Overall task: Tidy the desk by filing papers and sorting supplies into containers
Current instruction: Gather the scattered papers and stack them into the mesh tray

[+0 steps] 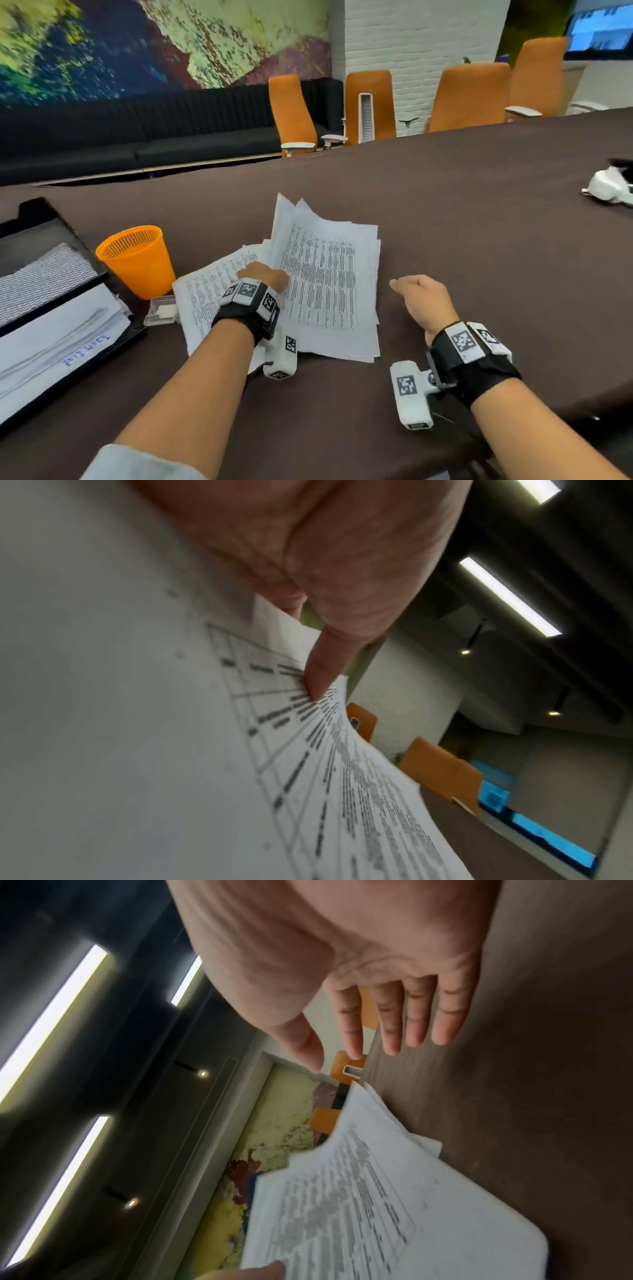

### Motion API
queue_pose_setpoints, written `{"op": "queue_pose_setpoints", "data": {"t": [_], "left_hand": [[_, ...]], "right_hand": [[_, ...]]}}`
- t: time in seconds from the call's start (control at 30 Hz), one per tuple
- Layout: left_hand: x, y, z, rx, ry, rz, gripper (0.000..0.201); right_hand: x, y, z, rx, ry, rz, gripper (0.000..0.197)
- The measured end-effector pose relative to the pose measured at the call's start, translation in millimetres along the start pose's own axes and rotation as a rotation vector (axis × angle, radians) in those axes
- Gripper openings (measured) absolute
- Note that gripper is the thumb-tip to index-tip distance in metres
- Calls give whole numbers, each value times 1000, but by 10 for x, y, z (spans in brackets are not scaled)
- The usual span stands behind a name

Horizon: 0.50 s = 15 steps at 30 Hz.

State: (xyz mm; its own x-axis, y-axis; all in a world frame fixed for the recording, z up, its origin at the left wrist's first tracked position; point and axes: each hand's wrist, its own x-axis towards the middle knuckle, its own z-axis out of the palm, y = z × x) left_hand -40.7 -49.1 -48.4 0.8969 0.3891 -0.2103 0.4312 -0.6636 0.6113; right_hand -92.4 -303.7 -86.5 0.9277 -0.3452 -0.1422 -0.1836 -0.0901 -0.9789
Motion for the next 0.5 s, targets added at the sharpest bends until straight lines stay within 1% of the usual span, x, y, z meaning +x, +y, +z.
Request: {"op": "queue_pose_setpoints", "data": {"t": [0.03, 0.1, 0.23, 0.3, 0.33, 0.37, 0.43, 0.47, 0.5], "left_hand": [[-8, -84, -37, -20, -15, -23, 24], [-16, -223, -79, -44, -10, -41, 21], [-53, -342, -127, -163, 39, 10, 18], [-78, -390, -197, -299, 83, 20, 25], [-84, -429, -248, -348, 92, 26, 31], [-85, -477, -302, -359, 92, 29, 33], [-57, -639, -406, -362, 100, -30, 34], [-39, -770, -434, -366, 115, -77, 37], [-53, -900, -448, -370, 133, -116, 45]], "right_hand": [[-54, -30, 90, -14, -6, -22, 8], [-122, -65, 228, -25, -19, -44, 9], [-172, -96, 391, -67, -42, -70, 9], [-199, -112, 446, -77, -35, -76, 8], [-219, -119, 474, -81, -33, -79, 8], [-237, -130, 510, -91, -35, -83, 8], [-246, -146, 589, -117, -37, -101, 9], [-240, -147, 638, -130, -37, -110, 9], [-239, -154, 695, -142, -39, -115, 9]]}}
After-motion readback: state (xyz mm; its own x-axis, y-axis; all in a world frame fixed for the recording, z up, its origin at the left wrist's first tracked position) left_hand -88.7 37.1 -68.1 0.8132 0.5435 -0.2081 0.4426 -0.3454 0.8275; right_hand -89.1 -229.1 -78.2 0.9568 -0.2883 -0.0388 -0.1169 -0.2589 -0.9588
